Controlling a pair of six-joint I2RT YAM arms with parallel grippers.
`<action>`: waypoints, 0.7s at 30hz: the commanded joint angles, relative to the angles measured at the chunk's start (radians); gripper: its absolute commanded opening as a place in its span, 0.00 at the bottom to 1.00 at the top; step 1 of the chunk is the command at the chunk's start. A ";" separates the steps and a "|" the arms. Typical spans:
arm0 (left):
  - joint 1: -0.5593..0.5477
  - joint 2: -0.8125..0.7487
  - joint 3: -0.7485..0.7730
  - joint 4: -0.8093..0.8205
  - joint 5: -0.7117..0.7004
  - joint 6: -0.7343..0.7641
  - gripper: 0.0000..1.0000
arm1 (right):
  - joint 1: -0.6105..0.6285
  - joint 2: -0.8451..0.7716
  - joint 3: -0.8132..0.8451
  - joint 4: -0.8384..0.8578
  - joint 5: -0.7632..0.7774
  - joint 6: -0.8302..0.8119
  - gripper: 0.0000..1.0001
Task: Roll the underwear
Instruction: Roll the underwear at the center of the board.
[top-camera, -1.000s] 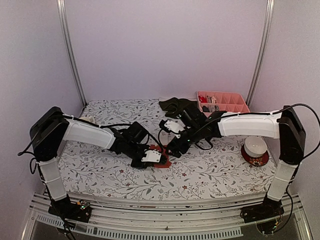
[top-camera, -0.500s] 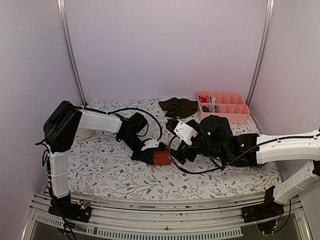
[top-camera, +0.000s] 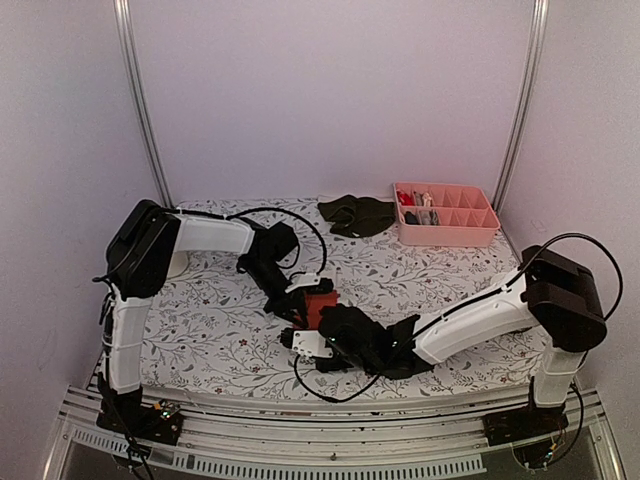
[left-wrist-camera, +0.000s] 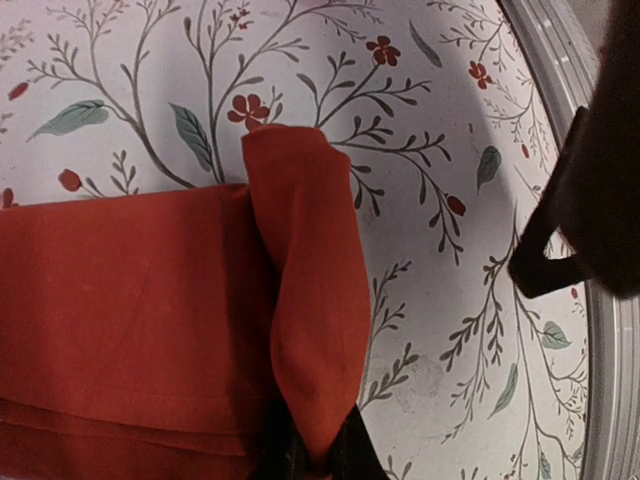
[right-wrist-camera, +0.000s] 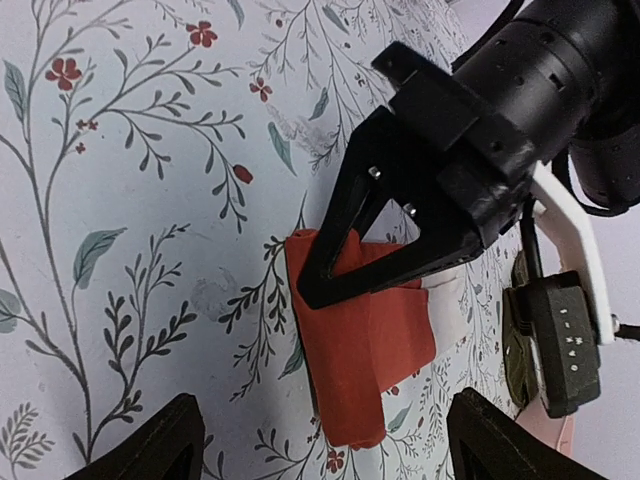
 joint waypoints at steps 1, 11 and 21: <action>0.006 0.086 -0.010 -0.114 -0.070 0.020 0.02 | -0.017 0.108 0.071 0.079 0.119 -0.081 0.83; 0.006 0.111 0.016 -0.156 -0.061 0.041 0.03 | -0.049 0.230 0.116 0.099 0.134 -0.115 0.62; 0.007 0.118 0.013 -0.171 -0.075 0.051 0.05 | -0.064 0.299 0.187 -0.020 0.081 -0.082 0.24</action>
